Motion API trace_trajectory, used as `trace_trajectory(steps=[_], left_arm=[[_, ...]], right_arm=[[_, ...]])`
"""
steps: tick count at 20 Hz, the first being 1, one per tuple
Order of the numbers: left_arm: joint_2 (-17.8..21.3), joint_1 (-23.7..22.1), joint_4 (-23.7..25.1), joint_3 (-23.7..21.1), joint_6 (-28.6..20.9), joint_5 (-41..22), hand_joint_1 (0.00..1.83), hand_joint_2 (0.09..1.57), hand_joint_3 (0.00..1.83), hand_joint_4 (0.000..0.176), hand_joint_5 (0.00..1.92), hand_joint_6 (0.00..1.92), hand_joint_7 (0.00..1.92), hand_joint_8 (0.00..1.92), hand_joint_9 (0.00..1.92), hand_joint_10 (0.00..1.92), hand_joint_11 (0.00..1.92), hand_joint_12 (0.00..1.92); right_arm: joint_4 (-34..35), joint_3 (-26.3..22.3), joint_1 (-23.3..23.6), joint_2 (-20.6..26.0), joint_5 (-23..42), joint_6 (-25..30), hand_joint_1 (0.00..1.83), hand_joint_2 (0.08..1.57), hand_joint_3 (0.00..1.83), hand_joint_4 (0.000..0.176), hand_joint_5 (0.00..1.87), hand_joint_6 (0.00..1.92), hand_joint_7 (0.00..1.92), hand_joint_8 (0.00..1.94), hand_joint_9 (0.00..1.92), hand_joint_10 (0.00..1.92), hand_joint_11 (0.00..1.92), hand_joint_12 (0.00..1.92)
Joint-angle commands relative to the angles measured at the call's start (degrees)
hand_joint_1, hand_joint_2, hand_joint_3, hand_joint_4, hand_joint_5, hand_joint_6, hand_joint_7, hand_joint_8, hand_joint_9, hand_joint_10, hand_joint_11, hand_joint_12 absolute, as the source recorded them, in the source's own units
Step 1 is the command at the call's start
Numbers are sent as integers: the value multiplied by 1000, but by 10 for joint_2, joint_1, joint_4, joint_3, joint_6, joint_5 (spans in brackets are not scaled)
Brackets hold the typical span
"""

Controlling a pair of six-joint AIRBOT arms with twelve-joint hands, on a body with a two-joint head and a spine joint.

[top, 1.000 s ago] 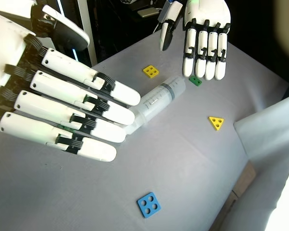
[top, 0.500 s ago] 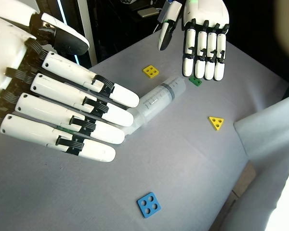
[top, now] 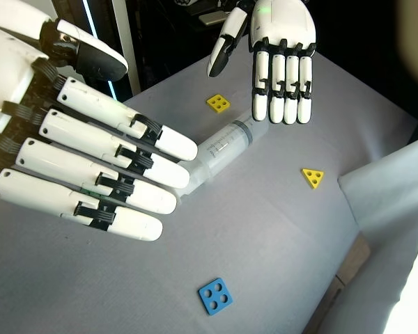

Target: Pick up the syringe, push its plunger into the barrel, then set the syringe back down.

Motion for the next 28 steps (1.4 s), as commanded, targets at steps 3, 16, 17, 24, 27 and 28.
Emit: trace_trajectory(steps=[3, 16, 17, 24, 27, 28], left_arm=[[-26, 27, -7, -1, 5, -109, 392, 1079, 0, 0, 0, 0, 0, 0, 0, 0, 38, 25], [-141, 81, -172, 20, 128, -176, 864, 932, 2, 0, 0, 0, 12, 4, 26, 3, 0, 232], [-149, 86, -173, 26, 128, -177, 869, 932, 2, 0, 0, 0, 16, 5, 28, 4, 0, 231], [-197, 96, -169, 67, 128, -177, 975, 908, 0, 0, 20, 3, 46, 4, 44, 0, 0, 255], [-213, 98, -175, 82, 143, -177, 926, 898, 0, 0, 28, 3, 46, 2, 42, 1, 0, 287], [-214, 99, -178, 84, 148, -177, 956, 889, 0, 0, 26, 1, 37, 1, 23, 1, 0, 227]], right_arm=[[17, 0, 6, 1, 23, 0, 0, 1297, 65, 0, 146, 11, 84, 6, 36, 9, 0, 0], [17, 0, 7, 1, 23, -6, 0, 1297, 42, 0, 198, 14, 132, 7, 66, 9, 9, 14], [17, 0, 7, 1, 23, -6, 0, 1297, 41, 0, 202, 14, 136, 7, 72, 11, 14, 18], [17, 0, 6, 0, 23, -6, 0, 1301, 34, 0, 207, 9, 135, 2, 71, 6, 8, 32], [17, 0, 7, 0, 23, -6, 0, 1311, 21, 0, 234, 2, 150, 1, 83, 3, 2, 94], [17, 0, 7, 0, 23, -6, 0, 1314, 16, 0, 206, 0, 132, 0, 69, 2, 0, 72]])
